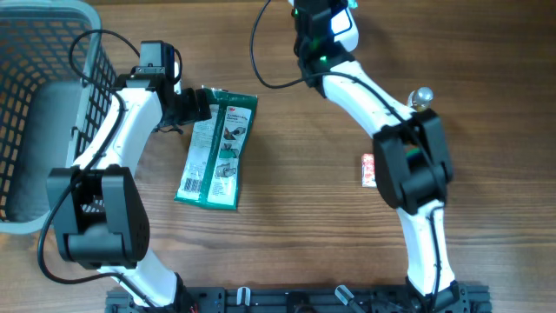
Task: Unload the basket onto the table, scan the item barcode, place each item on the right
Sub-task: 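Hold the wipes pouch under the white scanner with the right gripper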
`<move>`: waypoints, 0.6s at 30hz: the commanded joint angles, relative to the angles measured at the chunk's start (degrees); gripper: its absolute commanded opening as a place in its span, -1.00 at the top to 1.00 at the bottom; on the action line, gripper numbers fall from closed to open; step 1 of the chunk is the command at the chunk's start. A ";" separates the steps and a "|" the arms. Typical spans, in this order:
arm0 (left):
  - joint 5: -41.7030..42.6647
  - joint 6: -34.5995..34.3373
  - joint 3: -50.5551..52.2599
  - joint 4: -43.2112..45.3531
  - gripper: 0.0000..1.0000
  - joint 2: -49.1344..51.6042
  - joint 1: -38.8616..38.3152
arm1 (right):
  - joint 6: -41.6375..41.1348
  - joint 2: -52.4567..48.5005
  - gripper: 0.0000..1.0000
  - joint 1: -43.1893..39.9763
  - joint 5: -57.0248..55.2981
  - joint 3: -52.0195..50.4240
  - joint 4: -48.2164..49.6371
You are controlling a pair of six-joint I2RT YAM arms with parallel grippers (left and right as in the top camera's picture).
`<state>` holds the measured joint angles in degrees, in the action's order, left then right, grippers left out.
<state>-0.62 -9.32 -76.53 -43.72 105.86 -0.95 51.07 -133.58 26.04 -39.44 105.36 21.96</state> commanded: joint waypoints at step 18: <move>-0.52 -0.52 -0.52 -0.02 -1.00 -0.48 0.33 | -24.46 -7.78 0.92 0.37 2.64 0.74 -9.27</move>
<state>-0.62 -9.32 -76.53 -43.70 105.86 -0.95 34.57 -140.66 26.06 -40.64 105.49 13.56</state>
